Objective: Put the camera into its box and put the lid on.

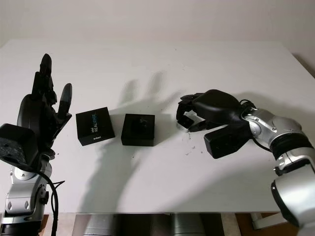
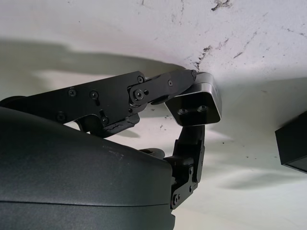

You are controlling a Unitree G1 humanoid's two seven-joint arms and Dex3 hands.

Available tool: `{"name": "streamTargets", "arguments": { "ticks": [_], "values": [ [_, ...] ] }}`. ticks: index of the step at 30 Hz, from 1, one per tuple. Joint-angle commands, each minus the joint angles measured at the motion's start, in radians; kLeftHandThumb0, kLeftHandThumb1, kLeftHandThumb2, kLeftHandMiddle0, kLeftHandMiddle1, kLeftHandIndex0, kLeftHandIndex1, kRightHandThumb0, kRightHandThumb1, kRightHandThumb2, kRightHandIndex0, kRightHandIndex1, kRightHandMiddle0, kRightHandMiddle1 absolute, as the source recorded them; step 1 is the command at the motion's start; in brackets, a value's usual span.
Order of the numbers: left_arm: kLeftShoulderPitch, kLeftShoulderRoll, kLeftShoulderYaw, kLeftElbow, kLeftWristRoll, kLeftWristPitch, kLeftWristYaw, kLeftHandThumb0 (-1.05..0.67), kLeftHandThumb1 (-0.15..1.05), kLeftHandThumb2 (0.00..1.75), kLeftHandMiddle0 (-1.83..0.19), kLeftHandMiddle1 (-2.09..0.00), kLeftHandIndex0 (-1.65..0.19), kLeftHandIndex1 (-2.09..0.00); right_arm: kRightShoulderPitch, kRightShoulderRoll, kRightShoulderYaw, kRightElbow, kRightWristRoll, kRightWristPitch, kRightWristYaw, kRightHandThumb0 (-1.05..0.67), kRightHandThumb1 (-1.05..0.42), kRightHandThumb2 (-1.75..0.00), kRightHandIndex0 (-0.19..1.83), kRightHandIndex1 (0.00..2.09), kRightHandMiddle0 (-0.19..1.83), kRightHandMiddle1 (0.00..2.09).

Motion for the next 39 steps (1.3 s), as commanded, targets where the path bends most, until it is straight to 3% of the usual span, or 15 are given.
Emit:
{"name": "streamTargets", "arguments": {
  "ticks": [1,6,18,39],
  "values": [
    [-0.008,-0.003,-0.004,0.007,0.000,-0.013,0.002,-0.56,1.05,0.49,0.01,-0.05,0.05,-0.05,0.016,0.010,-0.019,0.012,0.030,0.004,0.025,-0.46,-1.04,-0.05,0.29,0.04,0.31,1.21],
    [-0.009,-0.002,-0.007,0.015,0.002,-0.023,0.003,-0.56,1.05,0.49,0.01,-0.05,0.05,-0.05,0.038,0.037,-0.085,0.026,0.152,0.028,0.155,-0.47,-1.03,-0.05,0.25,0.03,0.32,1.24],
    [-0.007,-0.002,-0.010,0.012,-0.001,-0.021,0.005,-0.56,1.05,0.49,0.01,-0.05,0.06,-0.05,0.087,0.093,-0.173,0.028,0.288,0.071,0.271,-0.45,-1.01,-0.05,0.25,0.06,0.31,1.37],
    [0.004,0.014,0.008,0.019,-0.022,-0.032,-0.020,-0.55,1.05,0.49,0.01,-0.05,0.05,-0.05,0.199,0.193,-0.353,-0.022,0.503,0.012,0.275,-0.45,-1.00,-0.06,0.32,0.06,0.27,1.42]
  ]
}}
